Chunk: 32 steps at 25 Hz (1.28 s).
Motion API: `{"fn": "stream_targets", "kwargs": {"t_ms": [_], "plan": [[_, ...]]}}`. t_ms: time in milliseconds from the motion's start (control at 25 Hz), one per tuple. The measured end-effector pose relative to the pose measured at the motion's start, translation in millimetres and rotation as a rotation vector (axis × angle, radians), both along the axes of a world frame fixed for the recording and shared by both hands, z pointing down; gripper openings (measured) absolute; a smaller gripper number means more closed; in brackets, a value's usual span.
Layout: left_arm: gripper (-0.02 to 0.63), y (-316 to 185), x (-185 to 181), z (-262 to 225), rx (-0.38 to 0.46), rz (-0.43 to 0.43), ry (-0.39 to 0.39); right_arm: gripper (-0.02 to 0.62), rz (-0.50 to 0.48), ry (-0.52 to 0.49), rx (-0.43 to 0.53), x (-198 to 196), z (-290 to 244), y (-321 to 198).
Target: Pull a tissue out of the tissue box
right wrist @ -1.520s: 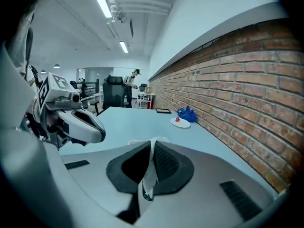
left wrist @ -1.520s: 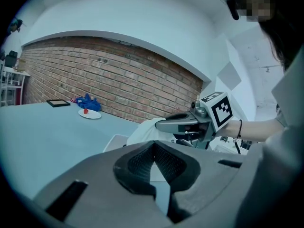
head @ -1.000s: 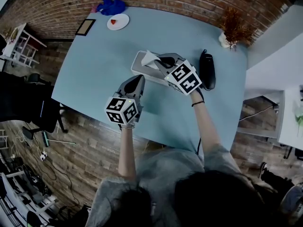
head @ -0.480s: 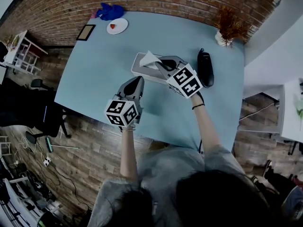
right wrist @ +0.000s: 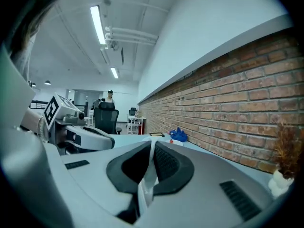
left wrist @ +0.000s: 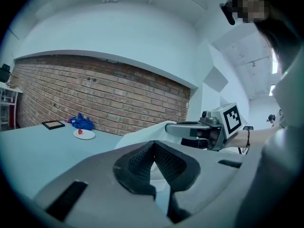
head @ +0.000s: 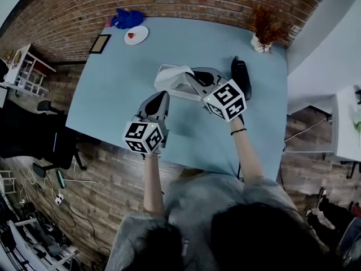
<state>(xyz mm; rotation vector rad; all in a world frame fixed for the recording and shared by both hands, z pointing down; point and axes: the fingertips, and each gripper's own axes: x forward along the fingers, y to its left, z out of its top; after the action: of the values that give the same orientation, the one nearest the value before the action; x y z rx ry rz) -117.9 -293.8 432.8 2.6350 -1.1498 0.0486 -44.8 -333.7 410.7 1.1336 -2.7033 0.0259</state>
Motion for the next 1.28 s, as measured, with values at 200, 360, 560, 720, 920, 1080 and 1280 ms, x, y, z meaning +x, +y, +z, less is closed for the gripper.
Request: {"fn": "stream_targets", "kwargs": {"t_ms": [200,360,560,720,920,1080,1280], "plan": [[0.003,8.2,3.4,-12.6,0.032,0.013,0.0,0.0,-0.003,-0.034,0.023,3.3,-11.7,14.5],[0.003,16.8,5.6,-20.6,0.059,0.03,-0.027,0.0,-0.006,-0.079,0.049,4.6,-22.5,27.9],[0.003,27.7,7.4,-31.5,0.097,0.036,-0.016,0.0,-0.033,-0.113,0.088,1.4,-35.2,45.4],[0.003,37.8,10.6,-40.8,0.125,0.037,-0.01,0.0,-0.057,-0.128,0.112,-0.1,-42.6,59.2],[0.003,52.4,15.4,-51.0,0.159,0.035,-0.02,0.0,-0.067,-0.151,0.134,2.0,-48.6,76.3],[0.003,62.5,18.2,-53.7,0.175,0.032,-0.034,0.0,-0.065,-0.154,0.132,1.5,-47.5,89.0],[0.003,70.8,19.7,-52.3,0.176,0.026,-0.031,0.0,-0.056,-0.16,0.122,3.5,-40.5,95.0]]}}
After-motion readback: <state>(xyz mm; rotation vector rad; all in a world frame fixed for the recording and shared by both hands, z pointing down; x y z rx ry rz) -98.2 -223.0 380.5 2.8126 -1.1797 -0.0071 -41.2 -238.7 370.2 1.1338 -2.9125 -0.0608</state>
